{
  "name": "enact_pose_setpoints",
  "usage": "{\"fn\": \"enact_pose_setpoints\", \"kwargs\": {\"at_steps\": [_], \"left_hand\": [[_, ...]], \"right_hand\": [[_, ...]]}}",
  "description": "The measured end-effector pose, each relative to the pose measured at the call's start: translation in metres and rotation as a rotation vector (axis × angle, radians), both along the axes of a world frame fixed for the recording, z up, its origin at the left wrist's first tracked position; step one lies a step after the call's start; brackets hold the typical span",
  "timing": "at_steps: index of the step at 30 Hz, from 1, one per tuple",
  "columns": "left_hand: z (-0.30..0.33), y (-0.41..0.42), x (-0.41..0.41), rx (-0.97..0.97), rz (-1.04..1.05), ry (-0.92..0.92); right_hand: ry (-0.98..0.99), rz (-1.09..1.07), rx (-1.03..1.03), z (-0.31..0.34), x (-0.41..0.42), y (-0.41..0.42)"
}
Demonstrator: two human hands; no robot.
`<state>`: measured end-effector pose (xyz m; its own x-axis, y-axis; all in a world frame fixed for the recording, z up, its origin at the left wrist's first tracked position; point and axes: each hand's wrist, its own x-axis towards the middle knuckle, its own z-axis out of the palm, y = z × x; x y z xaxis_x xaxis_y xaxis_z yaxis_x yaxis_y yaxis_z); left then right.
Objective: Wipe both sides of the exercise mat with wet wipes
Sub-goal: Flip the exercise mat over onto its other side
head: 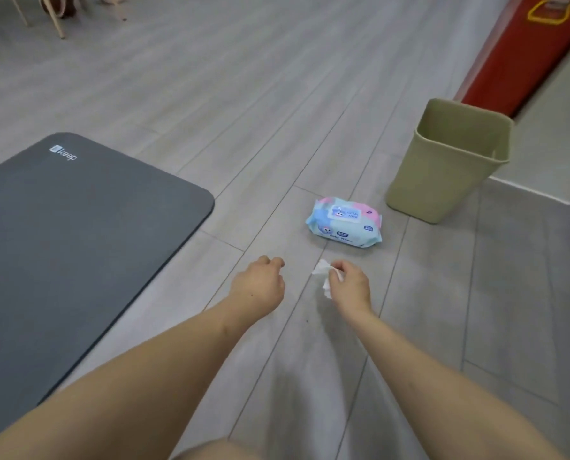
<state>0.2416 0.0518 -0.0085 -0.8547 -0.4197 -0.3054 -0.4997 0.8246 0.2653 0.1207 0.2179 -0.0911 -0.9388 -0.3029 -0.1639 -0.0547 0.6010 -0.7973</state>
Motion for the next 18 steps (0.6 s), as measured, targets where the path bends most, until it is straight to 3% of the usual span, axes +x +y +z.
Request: {"fn": "enact_pose_setpoints", "kwargs": {"at_steps": [4,6,8,18], "left_hand": [[-0.017,-0.012,-0.01,-0.03,-0.005,-0.02],[-0.024,-0.017,-0.008,-0.021,0.003,-0.033],[-0.03,-0.022,-0.001,0.007,0.031,-0.047],[-0.023,-0.056,0.062,0.007,0.155,-0.031]], "right_hand": [[0.158,0.198,0.233,-0.029,-0.006,-0.009],[0.149,0.375,0.461,-0.043,-0.001,-0.009],[0.083,0.467,0.554,-0.053,0.006,-0.007],[0.255,0.393,0.372,-0.026,0.045,-0.054]]}}
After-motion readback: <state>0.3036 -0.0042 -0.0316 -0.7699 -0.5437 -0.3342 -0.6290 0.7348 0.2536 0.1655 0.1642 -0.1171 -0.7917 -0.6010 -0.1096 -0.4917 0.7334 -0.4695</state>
